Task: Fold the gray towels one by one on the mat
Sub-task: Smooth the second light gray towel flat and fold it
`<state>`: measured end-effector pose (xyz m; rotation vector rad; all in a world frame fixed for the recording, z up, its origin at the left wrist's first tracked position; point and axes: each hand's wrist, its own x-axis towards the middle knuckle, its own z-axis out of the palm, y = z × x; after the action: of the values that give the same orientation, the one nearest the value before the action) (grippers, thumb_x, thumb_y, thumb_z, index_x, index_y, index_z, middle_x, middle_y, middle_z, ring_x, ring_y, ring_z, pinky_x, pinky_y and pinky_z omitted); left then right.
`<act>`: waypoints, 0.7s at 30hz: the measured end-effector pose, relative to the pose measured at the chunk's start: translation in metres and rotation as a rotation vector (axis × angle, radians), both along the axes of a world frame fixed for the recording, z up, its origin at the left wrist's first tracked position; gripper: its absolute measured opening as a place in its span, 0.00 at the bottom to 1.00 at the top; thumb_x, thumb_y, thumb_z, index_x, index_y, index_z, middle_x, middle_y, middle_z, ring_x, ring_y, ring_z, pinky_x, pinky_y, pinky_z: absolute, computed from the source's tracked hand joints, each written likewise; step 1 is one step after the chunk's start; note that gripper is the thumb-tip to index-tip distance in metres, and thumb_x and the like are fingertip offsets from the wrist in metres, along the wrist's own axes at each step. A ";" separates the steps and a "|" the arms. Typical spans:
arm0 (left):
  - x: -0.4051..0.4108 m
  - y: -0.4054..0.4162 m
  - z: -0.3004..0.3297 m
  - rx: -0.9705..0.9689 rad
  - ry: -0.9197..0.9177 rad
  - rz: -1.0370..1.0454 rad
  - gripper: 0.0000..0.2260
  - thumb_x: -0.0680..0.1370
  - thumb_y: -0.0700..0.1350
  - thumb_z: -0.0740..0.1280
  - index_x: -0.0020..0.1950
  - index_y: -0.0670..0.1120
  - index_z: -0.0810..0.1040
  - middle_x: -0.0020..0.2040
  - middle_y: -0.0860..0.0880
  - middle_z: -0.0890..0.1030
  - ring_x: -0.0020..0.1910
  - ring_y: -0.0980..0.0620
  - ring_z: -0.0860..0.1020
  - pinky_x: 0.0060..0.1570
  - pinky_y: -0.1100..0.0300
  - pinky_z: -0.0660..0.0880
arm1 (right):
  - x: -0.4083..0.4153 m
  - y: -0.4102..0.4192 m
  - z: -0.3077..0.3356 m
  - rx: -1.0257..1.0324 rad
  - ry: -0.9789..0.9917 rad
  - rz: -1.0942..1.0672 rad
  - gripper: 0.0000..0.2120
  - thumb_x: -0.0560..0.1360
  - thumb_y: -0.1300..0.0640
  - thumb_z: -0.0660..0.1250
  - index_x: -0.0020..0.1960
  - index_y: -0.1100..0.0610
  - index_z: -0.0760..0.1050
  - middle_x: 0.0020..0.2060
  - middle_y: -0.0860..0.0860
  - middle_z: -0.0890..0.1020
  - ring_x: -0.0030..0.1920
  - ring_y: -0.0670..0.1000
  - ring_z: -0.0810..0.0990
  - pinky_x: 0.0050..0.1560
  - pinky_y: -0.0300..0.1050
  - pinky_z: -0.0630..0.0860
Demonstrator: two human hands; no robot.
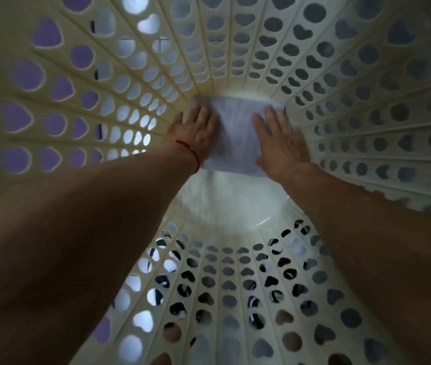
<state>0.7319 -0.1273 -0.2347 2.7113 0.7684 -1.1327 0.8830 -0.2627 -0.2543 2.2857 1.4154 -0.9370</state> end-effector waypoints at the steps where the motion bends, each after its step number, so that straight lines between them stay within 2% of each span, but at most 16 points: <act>1: -0.002 -0.005 0.018 -0.019 -0.007 0.010 0.33 0.83 0.50 0.59 0.82 0.46 0.45 0.82 0.43 0.45 0.81 0.43 0.46 0.76 0.42 0.55 | -0.005 -0.002 0.018 0.024 0.019 -0.027 0.46 0.78 0.49 0.70 0.82 0.49 0.41 0.81 0.50 0.39 0.81 0.54 0.37 0.78 0.59 0.52; 4: -0.017 -0.024 0.094 -0.099 -0.049 0.129 0.29 0.81 0.47 0.59 0.81 0.48 0.53 0.82 0.42 0.51 0.79 0.41 0.55 0.74 0.43 0.60 | -0.019 -0.015 0.098 0.114 0.116 -0.098 0.39 0.81 0.52 0.66 0.82 0.49 0.45 0.82 0.50 0.42 0.81 0.54 0.42 0.77 0.57 0.57; 8: -0.046 -0.052 0.234 -0.212 -0.269 0.516 0.24 0.76 0.43 0.63 0.72 0.46 0.68 0.71 0.41 0.69 0.67 0.39 0.70 0.61 0.47 0.71 | -0.047 -0.019 0.243 0.201 0.223 -0.280 0.31 0.82 0.57 0.62 0.81 0.53 0.54 0.81 0.52 0.52 0.79 0.55 0.55 0.74 0.56 0.64; 11: -0.071 -0.063 0.347 -0.276 -0.438 0.798 0.24 0.75 0.41 0.64 0.72 0.45 0.70 0.68 0.42 0.72 0.63 0.39 0.74 0.58 0.47 0.75 | -0.081 -0.004 0.357 0.290 0.300 -0.323 0.25 0.80 0.60 0.61 0.77 0.55 0.62 0.76 0.53 0.64 0.72 0.57 0.67 0.64 0.53 0.71; 14: -0.105 -0.066 0.444 -0.234 -0.580 1.051 0.21 0.76 0.42 0.64 0.70 0.46 0.72 0.68 0.45 0.72 0.65 0.44 0.73 0.63 0.49 0.73 | -0.123 0.017 0.457 0.314 0.398 -0.241 0.21 0.79 0.59 0.62 0.72 0.53 0.67 0.70 0.52 0.69 0.65 0.56 0.73 0.59 0.51 0.73; 17: -0.155 -0.071 0.524 -0.123 -0.668 1.352 0.21 0.76 0.43 0.65 0.69 0.46 0.73 0.67 0.45 0.74 0.67 0.45 0.72 0.65 0.51 0.71 | -0.178 0.041 0.538 0.294 0.483 -0.068 0.20 0.79 0.59 0.62 0.70 0.52 0.69 0.68 0.53 0.71 0.63 0.55 0.74 0.60 0.49 0.70; 21: -0.247 -0.084 0.611 0.028 -0.787 1.719 0.19 0.75 0.43 0.67 0.67 0.46 0.74 0.65 0.45 0.76 0.65 0.45 0.73 0.62 0.55 0.69 | -0.271 0.076 0.623 0.277 0.527 0.224 0.21 0.77 0.59 0.64 0.70 0.53 0.71 0.66 0.55 0.75 0.65 0.57 0.74 0.64 0.50 0.69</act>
<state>0.4851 -0.2116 0.3760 1.1792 2.0223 0.3171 0.6122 -0.1866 0.3690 2.0780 2.0810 -1.4124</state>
